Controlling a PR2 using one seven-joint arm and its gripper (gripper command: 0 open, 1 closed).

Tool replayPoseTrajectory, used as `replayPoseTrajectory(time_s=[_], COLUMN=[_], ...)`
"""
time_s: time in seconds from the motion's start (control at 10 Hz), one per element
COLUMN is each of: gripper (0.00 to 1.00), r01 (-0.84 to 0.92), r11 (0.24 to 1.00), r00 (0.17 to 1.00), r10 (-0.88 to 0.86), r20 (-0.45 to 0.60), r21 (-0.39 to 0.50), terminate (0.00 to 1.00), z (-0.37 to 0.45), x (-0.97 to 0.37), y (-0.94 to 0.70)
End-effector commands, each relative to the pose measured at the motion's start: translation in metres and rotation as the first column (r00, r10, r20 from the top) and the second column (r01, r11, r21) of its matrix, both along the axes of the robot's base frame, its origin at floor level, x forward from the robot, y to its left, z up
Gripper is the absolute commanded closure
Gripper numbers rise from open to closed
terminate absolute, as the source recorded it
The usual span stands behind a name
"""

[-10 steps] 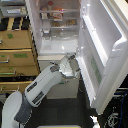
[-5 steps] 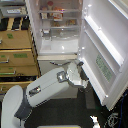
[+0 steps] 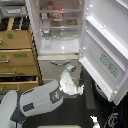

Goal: Opening the fridge

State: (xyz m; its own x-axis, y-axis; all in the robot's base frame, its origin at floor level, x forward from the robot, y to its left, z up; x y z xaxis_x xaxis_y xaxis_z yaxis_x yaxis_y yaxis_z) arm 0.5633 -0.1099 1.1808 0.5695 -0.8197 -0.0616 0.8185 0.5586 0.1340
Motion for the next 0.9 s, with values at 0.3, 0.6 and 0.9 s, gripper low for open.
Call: replayPoseTrajectory(time_s=[0.3, 0.6, 0.9], gripper=[0.0, 0.0, 0.0], r01=[-0.081, -0.042, 0.056], r11=[0.985, 0.987, 0.968], r00=[0.992, 0.995, 0.995], r10=[0.095, 0.055, -0.033], r20=[0.085, 0.082, 0.097], r21=[-0.152, -0.155, -0.244], terminate=[0.0, 0.0, 0.0], z=[-0.059, -0.073, -0.142], x=[0.043, 0.063, 0.02], y=[0.089, 0.037, 0.053])
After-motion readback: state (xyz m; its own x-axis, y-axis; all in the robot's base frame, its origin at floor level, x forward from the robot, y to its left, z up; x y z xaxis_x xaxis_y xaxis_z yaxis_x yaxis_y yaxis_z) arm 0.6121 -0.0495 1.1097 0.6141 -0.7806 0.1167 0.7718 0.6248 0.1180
